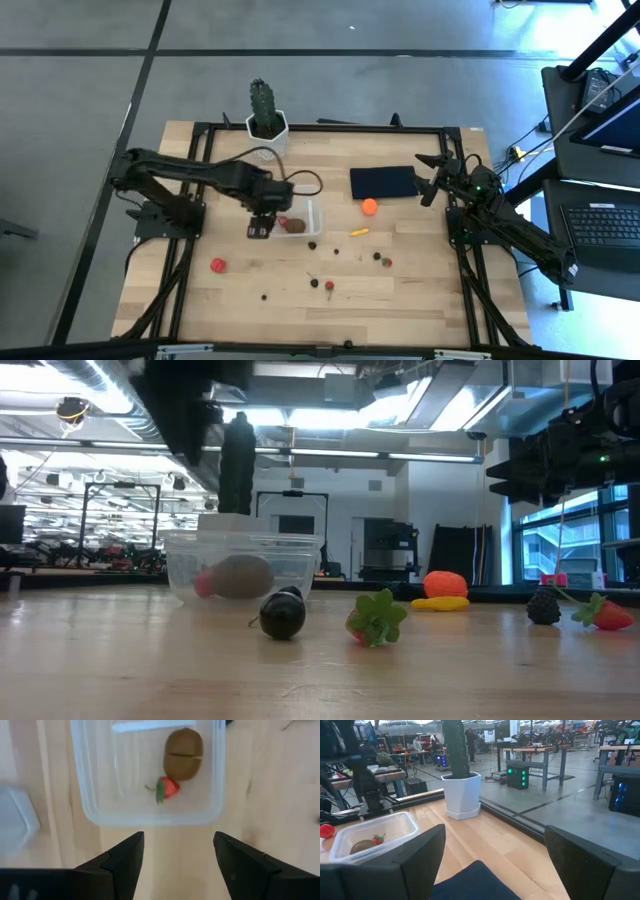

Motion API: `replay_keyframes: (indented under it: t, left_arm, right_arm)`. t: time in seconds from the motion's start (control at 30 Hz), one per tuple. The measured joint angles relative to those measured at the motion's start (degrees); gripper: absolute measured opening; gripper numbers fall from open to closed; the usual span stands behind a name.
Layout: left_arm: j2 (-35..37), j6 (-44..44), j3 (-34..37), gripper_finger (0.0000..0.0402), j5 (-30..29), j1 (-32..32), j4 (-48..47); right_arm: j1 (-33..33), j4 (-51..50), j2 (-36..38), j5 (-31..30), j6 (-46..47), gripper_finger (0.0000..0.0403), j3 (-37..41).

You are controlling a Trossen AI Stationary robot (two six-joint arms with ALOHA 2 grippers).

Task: Pick and placing Produce into tupperware
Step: Put the orange cherry into the transparent container

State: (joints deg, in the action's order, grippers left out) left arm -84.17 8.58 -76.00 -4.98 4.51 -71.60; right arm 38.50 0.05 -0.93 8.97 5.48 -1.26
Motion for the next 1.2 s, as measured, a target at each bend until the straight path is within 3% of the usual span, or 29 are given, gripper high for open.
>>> replay_keyframes:
  t: [0.3, 0.5, 0.6, 0.77, 0.97, 1.2]
  left_arm:
    - [10.91, 29.84, 10.32, 0.0236, 0.18, 9.13, -3.81]
    - [12.91, 56.52, 17.61, 0.0242, 3.71, 16.35, -4.55]
    - [12.91, 64.81, 20.81, 0.0248, 6.23, 19.84, -4.44]
    - [12.91, 72.74, 25.05, 0.0259, 7.9, 24.95, -2.19]
    - [12.88, 77.09, 27.79, 0.0271, 7.82, 29.35, 8.63]
    - [11.73, 79.77, 29.21, 0.0282, 7.7, 31.78, 8.72]
  right_arm:
    - [-0.04, 0.0, -0.02, 0.0, 0.35, 0.0339, 0.0]
    - [-0.04, 0.0, -0.02, 0.0, 0.88, 0.0339, -0.01]
    - [-0.04, 0.0, -0.02, 0.02, 0.66, 0.0339, 0.0]
    - [-0.04, 0.01, -0.02, 0.01, 0.39, 0.0339, 0.0]
    - [-0.04, 0.0, -0.02, 0.0, 0.73, 0.0339, -0.01]
    - [-0.04, 0.01, -0.04, 0.02, 1.75, 0.0339, 0.0]
